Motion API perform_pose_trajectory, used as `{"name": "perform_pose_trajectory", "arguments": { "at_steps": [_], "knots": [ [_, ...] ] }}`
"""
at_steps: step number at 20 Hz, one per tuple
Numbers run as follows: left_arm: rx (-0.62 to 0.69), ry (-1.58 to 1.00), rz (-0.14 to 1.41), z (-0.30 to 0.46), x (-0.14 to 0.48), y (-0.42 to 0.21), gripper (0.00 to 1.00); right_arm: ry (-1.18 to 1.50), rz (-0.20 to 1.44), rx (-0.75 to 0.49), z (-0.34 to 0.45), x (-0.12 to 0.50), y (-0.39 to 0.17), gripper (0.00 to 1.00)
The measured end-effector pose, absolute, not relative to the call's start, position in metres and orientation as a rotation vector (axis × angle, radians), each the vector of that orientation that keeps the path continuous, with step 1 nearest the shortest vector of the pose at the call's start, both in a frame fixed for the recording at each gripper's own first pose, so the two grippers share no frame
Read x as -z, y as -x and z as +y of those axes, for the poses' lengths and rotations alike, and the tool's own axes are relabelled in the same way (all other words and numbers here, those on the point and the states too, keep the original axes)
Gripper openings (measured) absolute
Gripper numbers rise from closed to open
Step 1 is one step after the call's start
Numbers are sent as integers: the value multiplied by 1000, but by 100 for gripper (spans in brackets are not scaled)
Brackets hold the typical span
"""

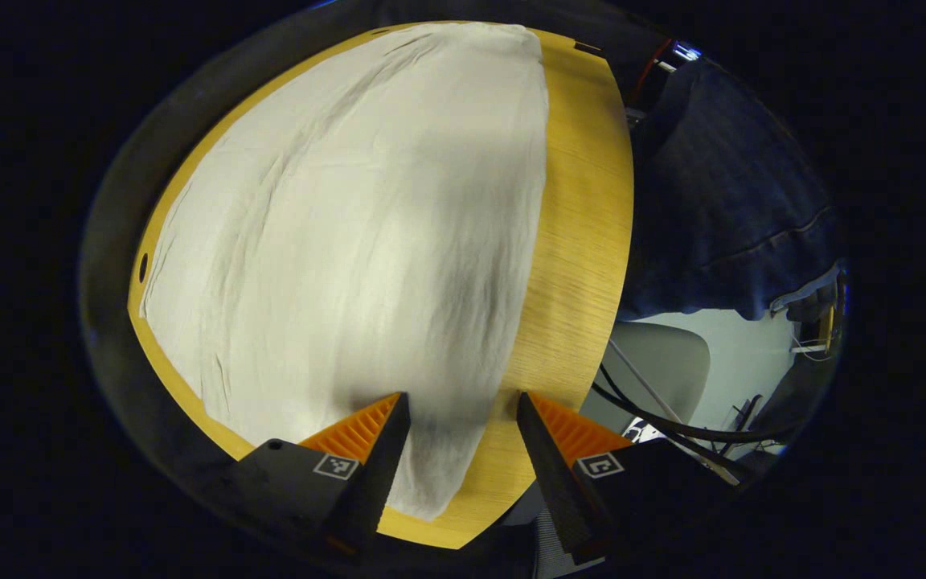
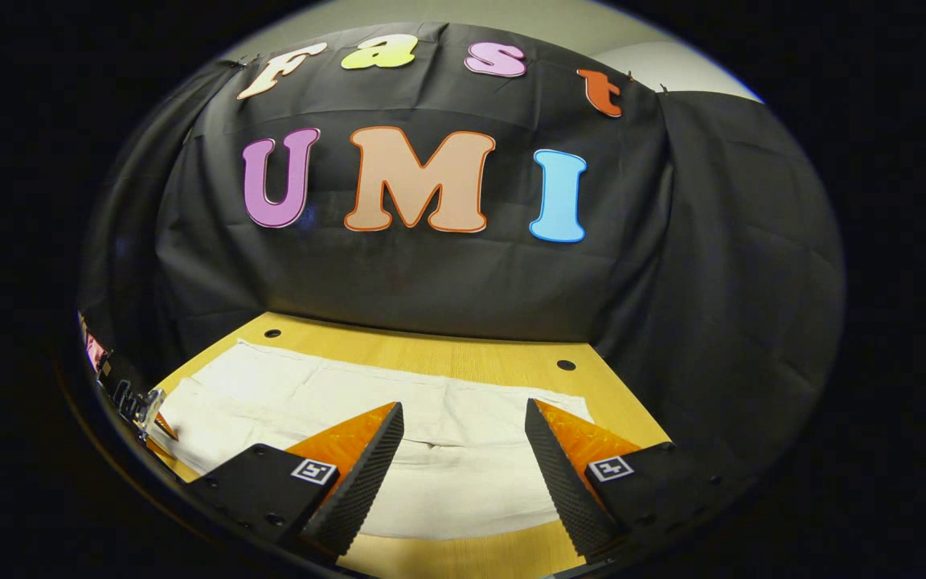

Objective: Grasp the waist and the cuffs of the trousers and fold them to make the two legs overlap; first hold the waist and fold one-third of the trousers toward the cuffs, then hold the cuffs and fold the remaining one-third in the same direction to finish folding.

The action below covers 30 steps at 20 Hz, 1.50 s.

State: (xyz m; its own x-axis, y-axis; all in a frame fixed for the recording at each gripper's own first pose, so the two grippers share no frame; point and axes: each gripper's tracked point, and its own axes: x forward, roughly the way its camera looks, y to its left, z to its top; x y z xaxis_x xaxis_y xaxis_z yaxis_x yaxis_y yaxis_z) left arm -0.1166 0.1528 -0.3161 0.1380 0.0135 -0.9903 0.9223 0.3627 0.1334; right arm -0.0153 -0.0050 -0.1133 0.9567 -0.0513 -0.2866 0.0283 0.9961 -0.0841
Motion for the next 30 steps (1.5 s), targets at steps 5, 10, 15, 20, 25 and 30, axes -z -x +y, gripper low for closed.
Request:
{"name": "perform_pose_trajectory", "arguments": {
  "at_steps": [5,10,15,20,25,30],
  "knots": [
    [828,-1014,1293,154,316,111,70,98,318,0,-4,125,14,98],
    [779,-1009,1323,155,316,99,37,128,352,-83,-2,141,7,98],
    [770,-1005,1316,154,317,94,1,178,422,-194,-8,168,5,98],
    [785,-1028,1310,153,317,95,0,324,538,-344,-23,215,9,99],
    [767,-1028,1321,155,318,93,0,557,736,-524,-64,279,27,98],
    [736,-1013,1338,156,318,92,0,749,918,-665,-108,334,44,99]
  ]
}}
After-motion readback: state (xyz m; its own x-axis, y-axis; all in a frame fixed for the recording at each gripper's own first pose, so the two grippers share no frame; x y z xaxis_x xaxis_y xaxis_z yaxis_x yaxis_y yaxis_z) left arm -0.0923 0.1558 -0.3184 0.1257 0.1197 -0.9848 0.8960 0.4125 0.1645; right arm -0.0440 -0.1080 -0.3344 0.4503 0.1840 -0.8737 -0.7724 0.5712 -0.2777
